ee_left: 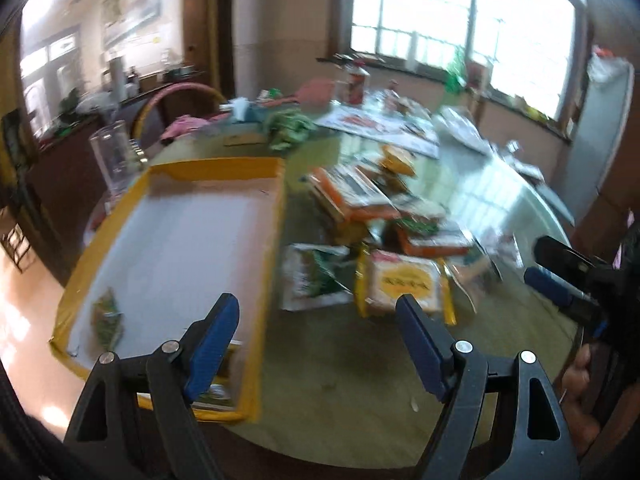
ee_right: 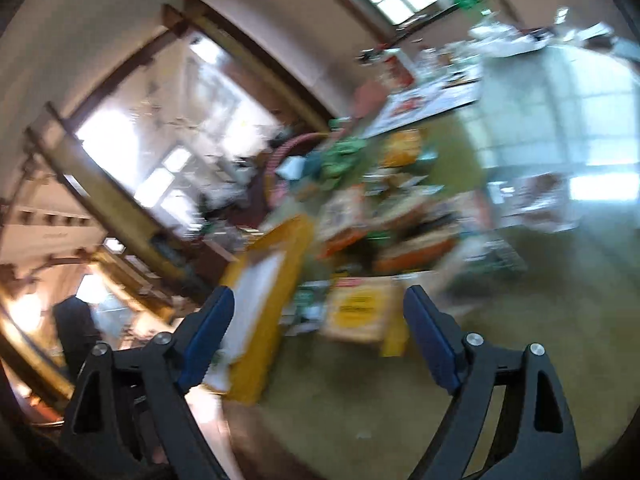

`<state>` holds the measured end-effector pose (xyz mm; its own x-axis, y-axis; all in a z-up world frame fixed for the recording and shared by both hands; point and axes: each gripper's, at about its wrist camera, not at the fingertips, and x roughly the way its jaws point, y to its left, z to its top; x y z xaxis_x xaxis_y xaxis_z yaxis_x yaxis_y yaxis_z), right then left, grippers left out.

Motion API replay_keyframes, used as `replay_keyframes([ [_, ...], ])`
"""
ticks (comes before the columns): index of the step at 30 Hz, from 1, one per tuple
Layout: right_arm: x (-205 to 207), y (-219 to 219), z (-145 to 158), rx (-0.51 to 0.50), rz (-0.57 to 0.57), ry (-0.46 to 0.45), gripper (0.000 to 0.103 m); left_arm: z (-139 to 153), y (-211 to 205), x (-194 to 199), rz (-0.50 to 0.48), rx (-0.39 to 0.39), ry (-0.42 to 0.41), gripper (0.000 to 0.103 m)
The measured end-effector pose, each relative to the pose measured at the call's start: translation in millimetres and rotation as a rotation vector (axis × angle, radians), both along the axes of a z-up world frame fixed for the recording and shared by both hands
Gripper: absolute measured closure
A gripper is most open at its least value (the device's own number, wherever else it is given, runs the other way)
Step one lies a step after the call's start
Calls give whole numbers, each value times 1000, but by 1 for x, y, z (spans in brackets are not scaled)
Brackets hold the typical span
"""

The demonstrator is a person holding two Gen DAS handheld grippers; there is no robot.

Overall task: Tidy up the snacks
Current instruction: 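Grasp the leaf-print bag with the right tool while the left tool grasps the cracker packet, then lift the leaf-print bag with the right tool while the left tool lifts the cracker packet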

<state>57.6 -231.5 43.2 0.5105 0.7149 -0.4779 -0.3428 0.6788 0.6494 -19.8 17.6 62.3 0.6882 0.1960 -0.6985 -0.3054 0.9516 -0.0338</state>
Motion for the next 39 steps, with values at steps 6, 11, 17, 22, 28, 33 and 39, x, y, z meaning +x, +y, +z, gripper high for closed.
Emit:
replay_keyframes([
  [6,34,-30,-34,-27,-62,213,15,-11,-22,11,-65,44,63,22],
  [11,54,-22,-48,-67,-75,311,27,-14,-28,12,-79,47,89,22],
  [17,74,-13,-54,-89,-179,364,30,-17,-25,16,-64,35,103,22],
  [22,78,4,-49,-226,-181,298,40,-16,-26,28,-93,13,114,22],
  [28,58,-16,-52,-301,-136,235,58,-29,-38,60,-174,27,189,22],
  [33,57,-41,-50,-302,-154,202,59,-53,-44,97,-190,-28,277,22],
  [39,58,-51,-54,-236,-115,201,57,-67,-51,127,-190,-38,336,22],
])
